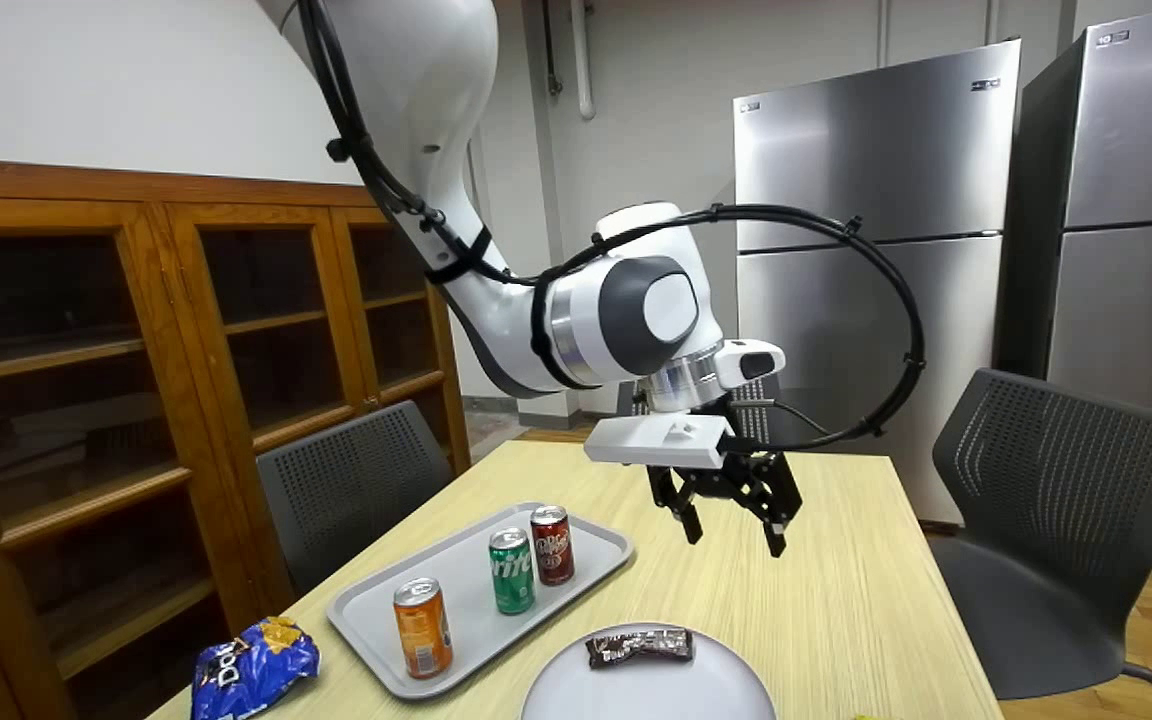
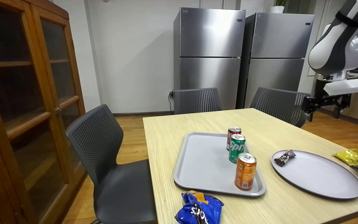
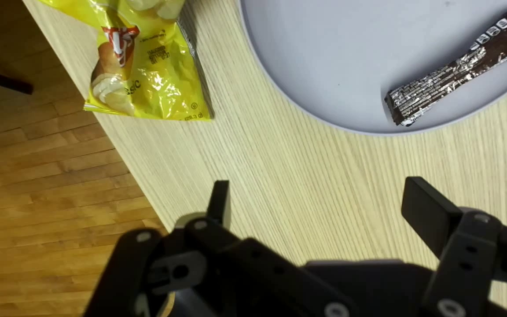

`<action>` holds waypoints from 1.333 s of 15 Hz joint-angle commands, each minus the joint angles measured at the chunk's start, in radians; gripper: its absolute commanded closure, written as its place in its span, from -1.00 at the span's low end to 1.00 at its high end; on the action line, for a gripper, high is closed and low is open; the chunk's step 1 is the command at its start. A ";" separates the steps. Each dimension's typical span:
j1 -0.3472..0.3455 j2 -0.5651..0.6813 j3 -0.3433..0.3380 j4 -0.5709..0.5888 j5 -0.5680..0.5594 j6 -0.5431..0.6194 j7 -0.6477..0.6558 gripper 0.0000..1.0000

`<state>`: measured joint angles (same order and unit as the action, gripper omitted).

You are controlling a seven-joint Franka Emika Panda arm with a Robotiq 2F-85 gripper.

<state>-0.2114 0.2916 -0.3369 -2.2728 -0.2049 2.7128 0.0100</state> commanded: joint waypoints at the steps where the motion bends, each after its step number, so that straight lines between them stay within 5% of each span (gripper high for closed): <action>1: -0.008 0.000 0.006 0.001 -0.004 -0.002 0.002 -1.00; 7: -0.019 -0.005 0.027 -0.013 0.055 -0.027 0.008 -1.00; 20: 0.061 0.128 0.083 -0.038 0.271 -0.022 0.297 -1.00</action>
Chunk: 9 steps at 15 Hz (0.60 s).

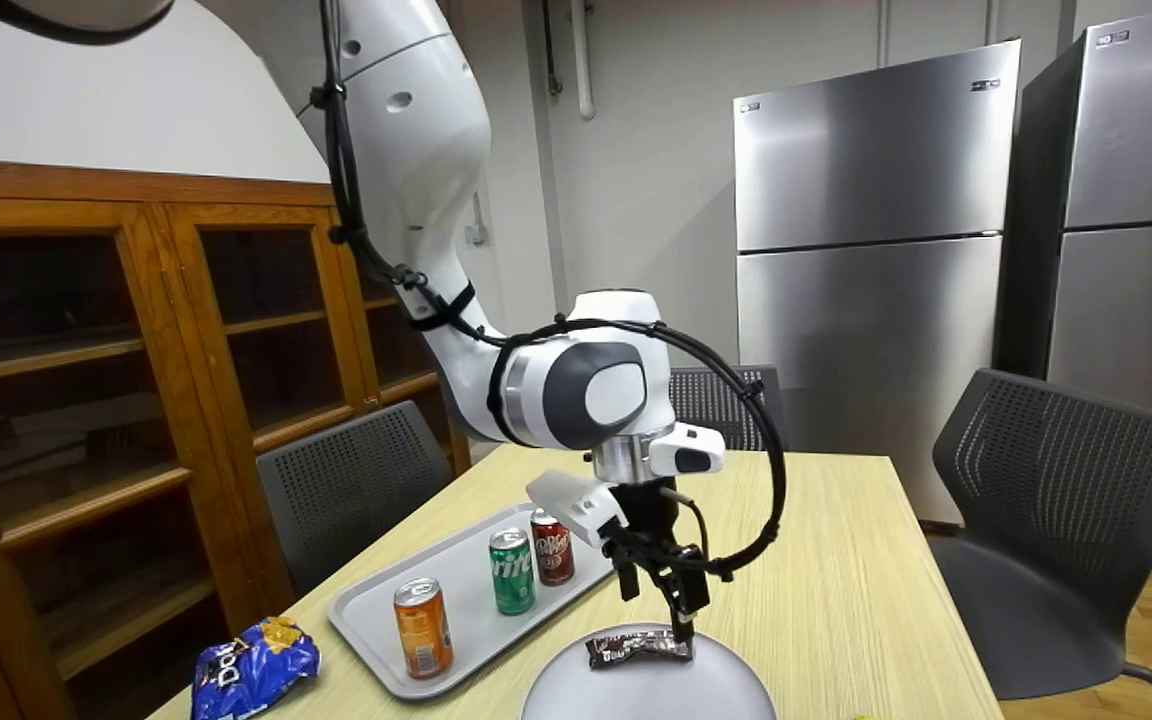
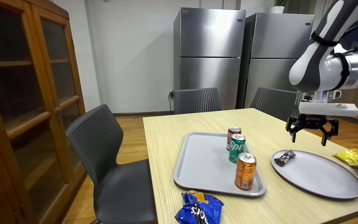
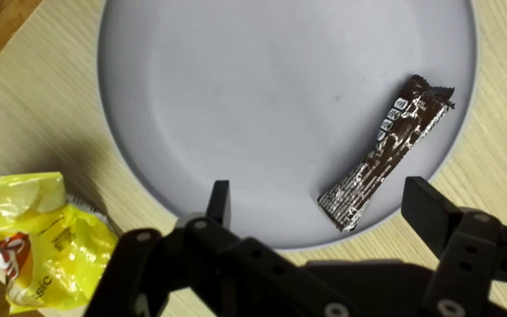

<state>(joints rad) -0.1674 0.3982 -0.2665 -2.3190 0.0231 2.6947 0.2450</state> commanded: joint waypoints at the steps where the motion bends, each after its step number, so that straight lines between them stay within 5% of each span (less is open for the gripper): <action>1: 0.022 0.034 0.016 0.014 0.057 -0.007 0.076 -1.00; 9: 0.028 0.128 0.037 0.085 0.142 -0.020 0.123 -1.00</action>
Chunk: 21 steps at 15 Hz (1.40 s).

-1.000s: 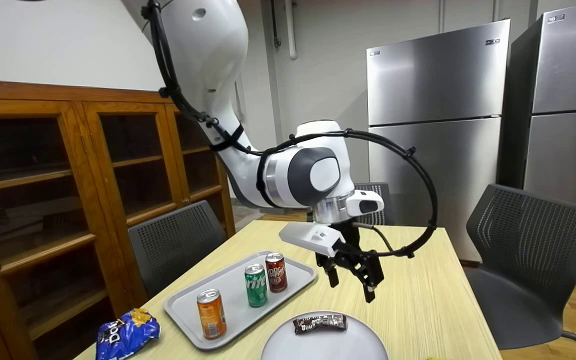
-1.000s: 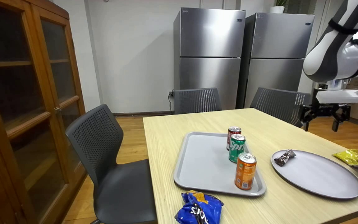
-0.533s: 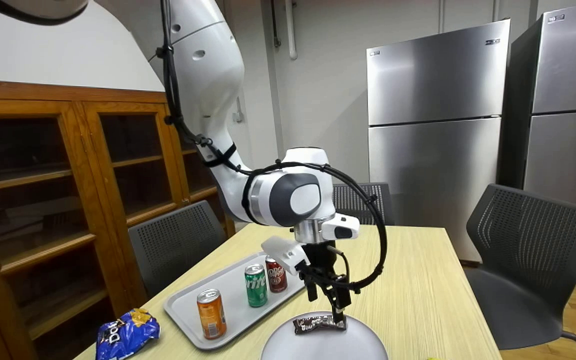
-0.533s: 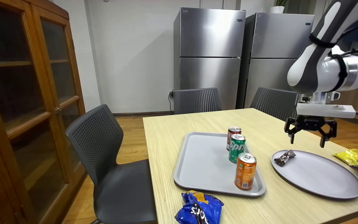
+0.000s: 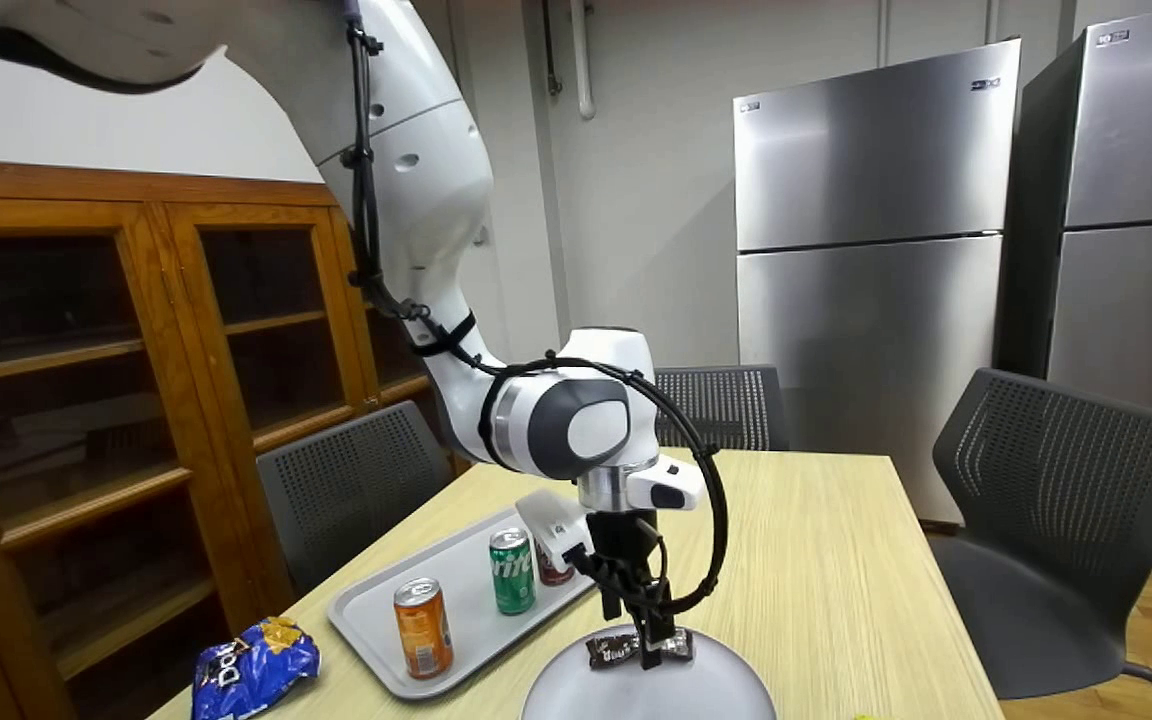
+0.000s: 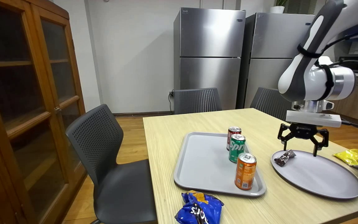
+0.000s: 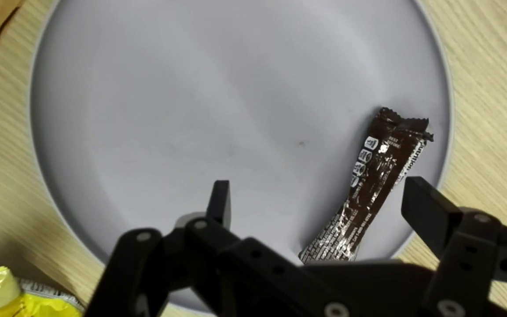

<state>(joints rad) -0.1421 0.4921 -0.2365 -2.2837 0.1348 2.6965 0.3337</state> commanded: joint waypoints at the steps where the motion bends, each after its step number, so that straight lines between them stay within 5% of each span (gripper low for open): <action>1: 0.003 0.044 0.006 0.061 0.035 -0.023 0.041 -1.00; 20: 0.016 0.170 -0.009 0.181 0.044 -0.030 0.101 -1.00; 21: 0.016 0.172 -0.008 0.183 0.045 -0.030 0.099 -0.50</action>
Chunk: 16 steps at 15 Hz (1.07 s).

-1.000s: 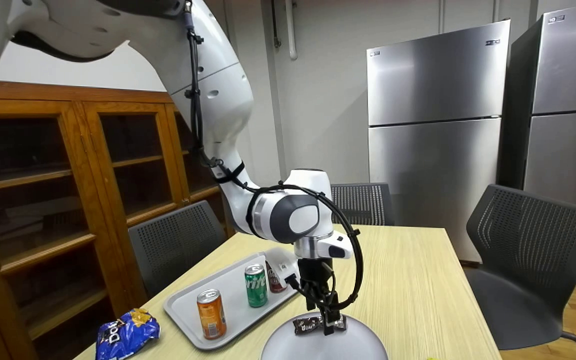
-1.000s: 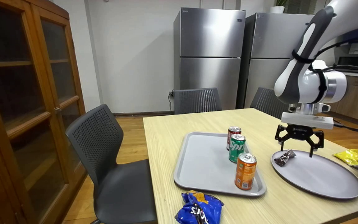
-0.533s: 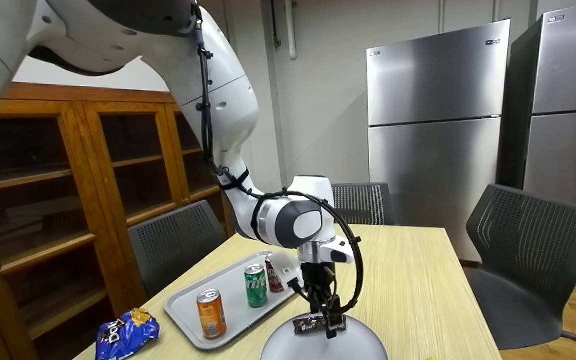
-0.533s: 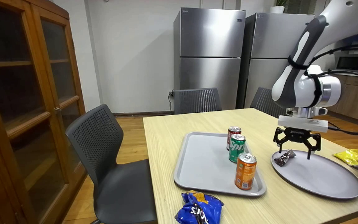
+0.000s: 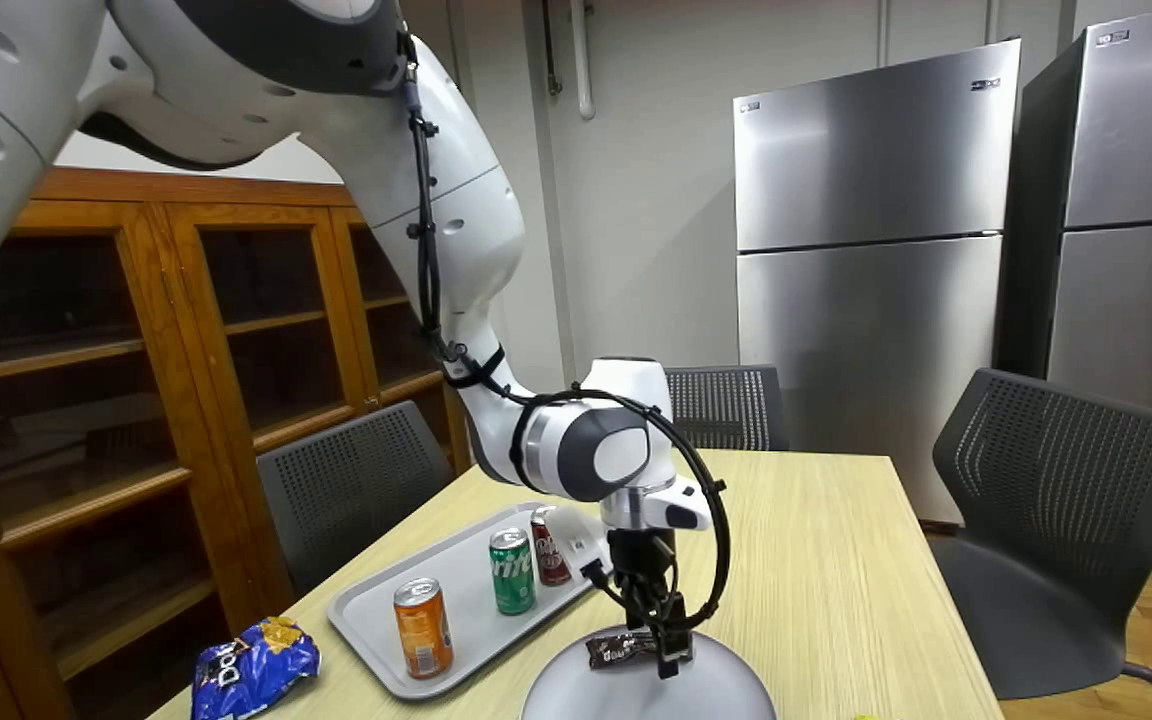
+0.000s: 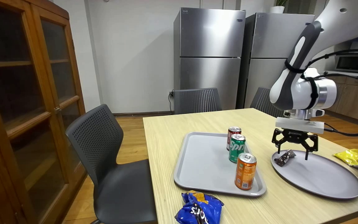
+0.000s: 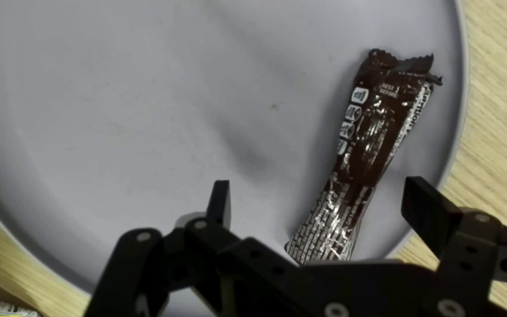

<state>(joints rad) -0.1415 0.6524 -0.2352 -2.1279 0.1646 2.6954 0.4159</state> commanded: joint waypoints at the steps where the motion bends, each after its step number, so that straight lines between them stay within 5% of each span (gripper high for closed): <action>1: 0.014 0.014 -0.009 0.029 0.015 -0.028 0.015 -0.47; 10: 0.024 0.000 -0.017 0.011 0.010 0.005 0.017 0.91; 16: 0.011 -0.076 -0.014 -0.036 0.005 -0.003 -0.023 0.93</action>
<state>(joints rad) -0.1363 0.6498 -0.2394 -2.1167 0.1646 2.6998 0.4149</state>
